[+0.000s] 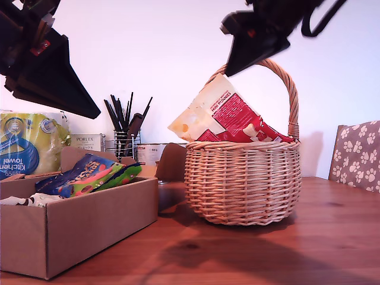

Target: Move the bags of Easter eggs from the cardboard box on the left into the woven basket on the right side.

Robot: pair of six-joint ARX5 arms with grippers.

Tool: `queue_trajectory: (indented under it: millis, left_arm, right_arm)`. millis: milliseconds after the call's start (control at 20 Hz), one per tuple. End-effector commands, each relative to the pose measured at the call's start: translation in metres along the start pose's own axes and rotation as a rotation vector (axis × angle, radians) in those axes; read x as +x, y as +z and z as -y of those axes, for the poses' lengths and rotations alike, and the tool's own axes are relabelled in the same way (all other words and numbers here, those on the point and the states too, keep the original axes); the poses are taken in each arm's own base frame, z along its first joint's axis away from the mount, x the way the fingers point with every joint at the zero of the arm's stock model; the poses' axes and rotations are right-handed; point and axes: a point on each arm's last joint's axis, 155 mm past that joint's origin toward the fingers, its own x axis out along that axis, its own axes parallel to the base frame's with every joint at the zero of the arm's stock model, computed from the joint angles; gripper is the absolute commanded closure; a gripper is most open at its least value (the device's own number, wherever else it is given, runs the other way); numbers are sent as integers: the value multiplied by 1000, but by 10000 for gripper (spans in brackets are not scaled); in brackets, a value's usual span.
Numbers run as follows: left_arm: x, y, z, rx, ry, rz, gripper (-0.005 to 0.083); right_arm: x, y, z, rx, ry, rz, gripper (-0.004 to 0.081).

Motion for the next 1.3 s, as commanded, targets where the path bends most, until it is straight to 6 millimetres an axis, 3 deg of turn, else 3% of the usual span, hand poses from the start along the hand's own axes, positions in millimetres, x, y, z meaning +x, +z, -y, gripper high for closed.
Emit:
queue_trajectory:
  millis: [0, 150, 400, 500, 900, 1250]
  left_arm:
    - [3, -4, 0, -8, -5, -10, 796]
    - [3, -4, 0, -8, -5, -10, 796]
    - [3, -3, 0, -8, -5, -9, 796]
    - [3, -4, 0, -8, -6, -10, 796]
    - [3, -6, 0, -12, -7, -17, 796]
    - [3, -8, 1, -21, -9, -28, 796]
  right_arm:
    - [17, -17, -7, 13, 48, -40, 783]
    - [30, -26, 0, 35, 49, -45, 783]
    - [42, -9, 25, 57, -58, 40, 783]
    - [48, -12, 35, 26, -109, 31, 783]
    - [91, -71, 25, 5, -109, -129, 783]
    - [90, -101, 25, -50, -106, -255, 783]
